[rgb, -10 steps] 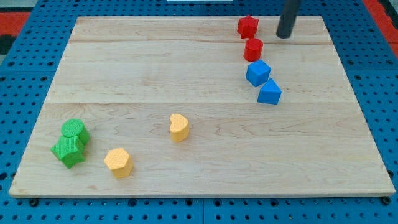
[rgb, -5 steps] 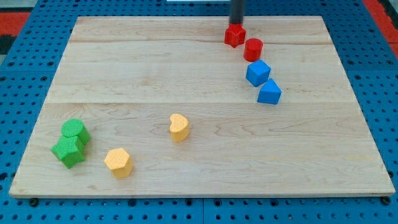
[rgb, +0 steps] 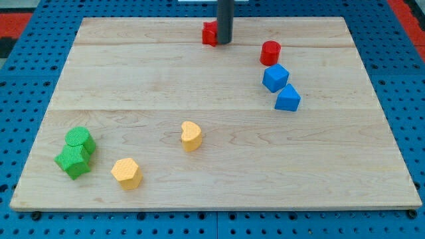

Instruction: Push the red star towards the left

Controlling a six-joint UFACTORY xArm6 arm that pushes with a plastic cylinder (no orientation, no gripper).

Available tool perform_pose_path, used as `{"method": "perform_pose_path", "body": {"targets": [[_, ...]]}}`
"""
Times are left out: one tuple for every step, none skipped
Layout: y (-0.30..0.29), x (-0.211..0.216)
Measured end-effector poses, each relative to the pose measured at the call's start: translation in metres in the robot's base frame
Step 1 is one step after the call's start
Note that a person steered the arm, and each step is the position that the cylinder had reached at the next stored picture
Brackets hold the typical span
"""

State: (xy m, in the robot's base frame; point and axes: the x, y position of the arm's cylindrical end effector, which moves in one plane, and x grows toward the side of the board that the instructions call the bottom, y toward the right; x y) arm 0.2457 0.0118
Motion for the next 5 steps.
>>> {"method": "perform_pose_path", "body": {"targets": [[0.002, -0.024], [0.006, -0.030], [0.002, -0.045], [-0.004, -0.041], [-0.044, -0.040]]}}
